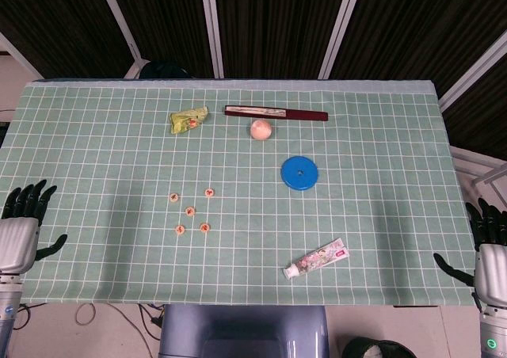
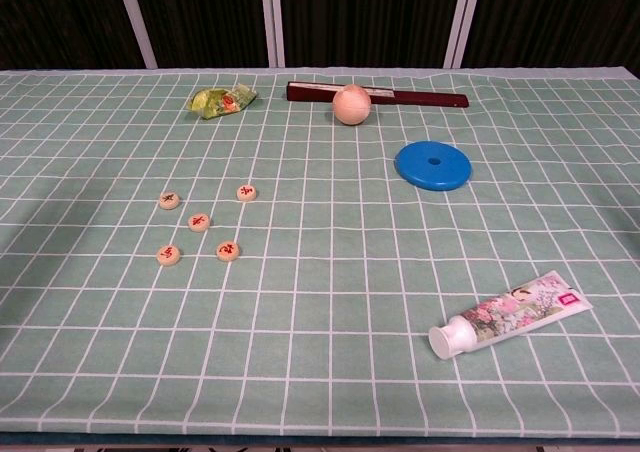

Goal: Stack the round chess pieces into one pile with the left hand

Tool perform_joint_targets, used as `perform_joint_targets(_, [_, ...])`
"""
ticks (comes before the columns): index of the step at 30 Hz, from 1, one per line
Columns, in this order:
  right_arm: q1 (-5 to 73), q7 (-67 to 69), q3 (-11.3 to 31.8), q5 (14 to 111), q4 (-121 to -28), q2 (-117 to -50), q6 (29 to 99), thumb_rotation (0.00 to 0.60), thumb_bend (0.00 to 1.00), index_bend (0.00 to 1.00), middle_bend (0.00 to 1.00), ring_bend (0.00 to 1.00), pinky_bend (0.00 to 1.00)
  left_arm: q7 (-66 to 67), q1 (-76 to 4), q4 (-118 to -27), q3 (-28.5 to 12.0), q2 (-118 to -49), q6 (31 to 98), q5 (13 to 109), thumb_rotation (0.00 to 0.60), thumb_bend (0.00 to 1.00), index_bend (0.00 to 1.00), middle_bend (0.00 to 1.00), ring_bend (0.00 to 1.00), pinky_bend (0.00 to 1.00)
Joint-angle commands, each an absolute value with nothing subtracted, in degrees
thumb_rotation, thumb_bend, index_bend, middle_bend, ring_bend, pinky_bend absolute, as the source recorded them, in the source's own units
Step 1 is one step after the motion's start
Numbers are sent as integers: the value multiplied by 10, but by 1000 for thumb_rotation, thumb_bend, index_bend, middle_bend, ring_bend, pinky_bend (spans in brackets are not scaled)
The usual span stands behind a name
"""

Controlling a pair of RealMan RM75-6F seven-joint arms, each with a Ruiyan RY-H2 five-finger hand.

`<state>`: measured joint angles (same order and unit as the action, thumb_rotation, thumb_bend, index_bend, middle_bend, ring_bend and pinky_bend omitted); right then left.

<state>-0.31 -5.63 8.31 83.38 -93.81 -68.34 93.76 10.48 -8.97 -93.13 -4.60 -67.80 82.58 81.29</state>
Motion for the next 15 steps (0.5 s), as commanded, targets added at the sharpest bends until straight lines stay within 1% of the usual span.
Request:
perform_joint_targets(1, [-3,-56,84,832,-939,-684,938,600,232,92,13,0,0,100,-93,-936,-46,-677,822,817,600,189,121,0,0,0])
perform_joint_targets(4, [-4,-56,83,833,-940,-684,938,600,232,92,13,0,0,104,-115,-955,-48,-667,799,835,600,187,136,0,0,0])
perform_joint_targets(7, [-4,-56,82,836,-940,-684,940,600,232,92,13,0,0,120,-156,-990,-60,-652,745,838,600,177,152,0,0,0])
perform_joint_targets(11, [-4,-57,83,834,-940,-684,939,600,233,92,13,0,0,153,-222,-1022,-87,-652,657,806,600,176,164,0,0,0])
perform_joint_targets(15, [-4,-58,84,831,-941,-685,938,600,233,92,13,0,0,216,-283,-1037,-107,-681,585,752,600,175,167,0,0,0])
